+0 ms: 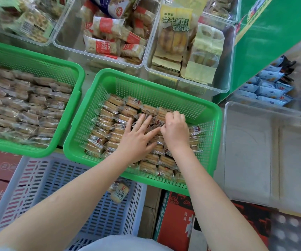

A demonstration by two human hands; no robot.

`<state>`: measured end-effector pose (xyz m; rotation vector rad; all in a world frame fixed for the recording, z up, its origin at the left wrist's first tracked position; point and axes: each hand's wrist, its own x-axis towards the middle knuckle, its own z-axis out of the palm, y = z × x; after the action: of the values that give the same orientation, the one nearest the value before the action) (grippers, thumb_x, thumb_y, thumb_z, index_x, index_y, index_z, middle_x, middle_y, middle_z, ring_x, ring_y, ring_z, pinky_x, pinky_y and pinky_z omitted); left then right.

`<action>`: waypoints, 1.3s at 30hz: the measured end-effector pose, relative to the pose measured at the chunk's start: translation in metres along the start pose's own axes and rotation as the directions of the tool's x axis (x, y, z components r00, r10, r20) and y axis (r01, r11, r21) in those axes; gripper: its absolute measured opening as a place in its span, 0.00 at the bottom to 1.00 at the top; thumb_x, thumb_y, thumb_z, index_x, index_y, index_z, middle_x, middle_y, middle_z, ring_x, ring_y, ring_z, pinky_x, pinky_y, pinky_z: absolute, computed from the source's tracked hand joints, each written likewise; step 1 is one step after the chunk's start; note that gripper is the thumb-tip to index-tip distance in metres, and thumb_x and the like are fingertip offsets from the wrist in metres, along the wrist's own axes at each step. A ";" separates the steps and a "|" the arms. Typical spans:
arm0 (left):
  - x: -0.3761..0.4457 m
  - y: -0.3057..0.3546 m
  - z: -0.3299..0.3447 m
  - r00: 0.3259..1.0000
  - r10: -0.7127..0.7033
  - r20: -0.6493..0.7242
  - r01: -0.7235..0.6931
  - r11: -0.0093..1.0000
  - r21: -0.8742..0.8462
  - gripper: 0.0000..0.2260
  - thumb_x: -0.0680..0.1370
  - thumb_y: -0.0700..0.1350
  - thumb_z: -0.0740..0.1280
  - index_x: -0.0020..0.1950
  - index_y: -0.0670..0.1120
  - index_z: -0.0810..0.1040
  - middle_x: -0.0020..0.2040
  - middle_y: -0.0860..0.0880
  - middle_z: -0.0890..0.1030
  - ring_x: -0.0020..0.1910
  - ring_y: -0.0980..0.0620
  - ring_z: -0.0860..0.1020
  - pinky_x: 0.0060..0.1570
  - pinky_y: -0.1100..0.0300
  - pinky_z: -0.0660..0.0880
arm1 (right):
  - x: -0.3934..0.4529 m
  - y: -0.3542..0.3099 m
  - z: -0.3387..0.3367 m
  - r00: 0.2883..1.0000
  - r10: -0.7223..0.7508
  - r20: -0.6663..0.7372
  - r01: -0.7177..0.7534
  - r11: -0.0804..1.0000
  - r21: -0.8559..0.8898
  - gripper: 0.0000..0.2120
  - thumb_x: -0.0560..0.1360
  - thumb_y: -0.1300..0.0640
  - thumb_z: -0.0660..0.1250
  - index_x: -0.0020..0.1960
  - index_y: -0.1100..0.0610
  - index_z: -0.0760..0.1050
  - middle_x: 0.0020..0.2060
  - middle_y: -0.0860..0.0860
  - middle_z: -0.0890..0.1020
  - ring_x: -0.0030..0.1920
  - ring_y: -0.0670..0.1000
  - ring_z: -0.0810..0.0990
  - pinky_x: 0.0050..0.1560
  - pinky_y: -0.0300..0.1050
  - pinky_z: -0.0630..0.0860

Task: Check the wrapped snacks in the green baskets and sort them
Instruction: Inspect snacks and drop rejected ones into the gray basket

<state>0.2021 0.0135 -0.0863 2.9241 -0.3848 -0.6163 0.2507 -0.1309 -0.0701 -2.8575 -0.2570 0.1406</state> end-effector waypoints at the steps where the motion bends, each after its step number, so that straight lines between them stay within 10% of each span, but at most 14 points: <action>1: 0.000 0.001 0.000 1.000 -0.002 0.004 0.002 1.000 -0.003 0.28 0.83 0.65 0.45 0.82 0.61 0.47 0.83 0.47 0.40 0.81 0.45 0.37 0.78 0.38 0.40 | 0.001 0.000 -0.001 1.000 -0.001 0.000 0.001 1.000 0.001 0.09 0.74 0.63 0.69 0.52 0.65 0.75 0.51 0.60 0.77 0.53 0.61 0.74 0.50 0.54 0.74; 10: 0.000 0.000 0.000 1.000 -0.008 0.002 0.008 1.000 -0.028 0.27 0.83 0.65 0.47 0.82 0.63 0.47 0.83 0.48 0.41 0.81 0.46 0.37 0.78 0.39 0.38 | 0.008 -0.006 0.005 1.000 0.004 0.031 -0.003 0.999 -0.034 0.08 0.74 0.71 0.62 0.51 0.63 0.74 0.51 0.60 0.74 0.53 0.61 0.72 0.50 0.55 0.72; 21: -0.013 0.007 -0.028 0.995 -0.082 -0.050 0.062 0.946 -0.319 0.23 0.83 0.54 0.61 0.78 0.55 0.65 0.82 0.48 0.56 0.82 0.48 0.51 0.80 0.43 0.46 | -0.042 -0.014 -0.083 0.981 0.158 -0.109 -0.080 0.853 0.517 0.04 0.83 0.62 0.57 0.50 0.57 0.68 0.43 0.51 0.74 0.39 0.46 0.72 0.38 0.39 0.67; 23: -0.029 0.015 -0.047 0.971 -0.226 -0.078 0.117 0.732 -0.672 0.16 0.84 0.49 0.61 0.72 0.49 0.73 0.75 0.47 0.71 0.75 0.49 0.67 0.76 0.45 0.62 | -0.058 -0.016 -0.102 0.954 0.273 -0.126 -0.127 0.746 0.654 0.04 0.84 0.62 0.58 0.51 0.57 0.69 0.39 0.49 0.74 0.34 0.40 0.71 0.34 0.34 0.67; 25: -0.048 0.026 -0.070 0.949 -0.299 0.097 0.157 0.184 -0.970 0.12 0.86 0.48 0.58 0.63 0.47 0.77 0.65 0.45 0.80 0.62 0.50 0.77 0.60 0.52 0.77 | -0.073 -0.018 -0.111 0.928 0.371 -0.032 -0.219 0.613 0.759 0.03 0.84 0.60 0.58 0.52 0.56 0.70 0.41 0.50 0.76 0.36 0.41 0.73 0.36 0.36 0.71; 28: -0.077 0.036 -0.091 0.947 -0.207 0.247 0.147 -0.403 -0.903 0.13 0.81 0.51 0.63 0.63 0.47 0.77 0.58 0.43 0.83 0.52 0.47 0.84 0.42 0.54 0.82 | -0.092 -0.025 -0.112 0.889 0.407 0.208 -0.380 0.405 0.832 0.04 0.83 0.58 0.59 0.53 0.54 0.72 0.49 0.57 0.80 0.48 0.55 0.81 0.51 0.54 0.81; 35: -0.138 0.041 -0.092 0.975 -0.106 0.196 0.120 -0.492 -0.862 0.15 0.74 0.44 0.70 0.59 0.42 0.80 0.51 0.41 0.84 0.43 0.49 0.84 0.34 0.60 0.80 | -0.135 -0.041 -0.118 0.902 0.263 0.343 -0.407 0.251 0.878 0.11 0.82 0.45 0.60 0.55 0.50 0.77 0.46 0.56 0.82 0.45 0.56 0.81 0.44 0.57 0.80; 39: -0.161 0.052 -0.086 0.981 -0.022 0.193 0.141 -0.606 -0.783 0.16 0.75 0.49 0.67 0.60 0.45 0.80 0.50 0.44 0.84 0.43 0.50 0.83 0.35 0.63 0.80 | -0.152 -0.050 -0.125 0.852 0.183 0.490 -0.432 -0.284 0.856 0.09 0.77 0.50 0.65 0.49 0.56 0.77 0.41 0.53 0.81 0.43 0.53 0.80 0.46 0.51 0.77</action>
<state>0.0841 0.0141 0.0619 0.7870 0.4443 -0.5067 0.1085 -0.1441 0.0746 -1.0725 0.4892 0.4528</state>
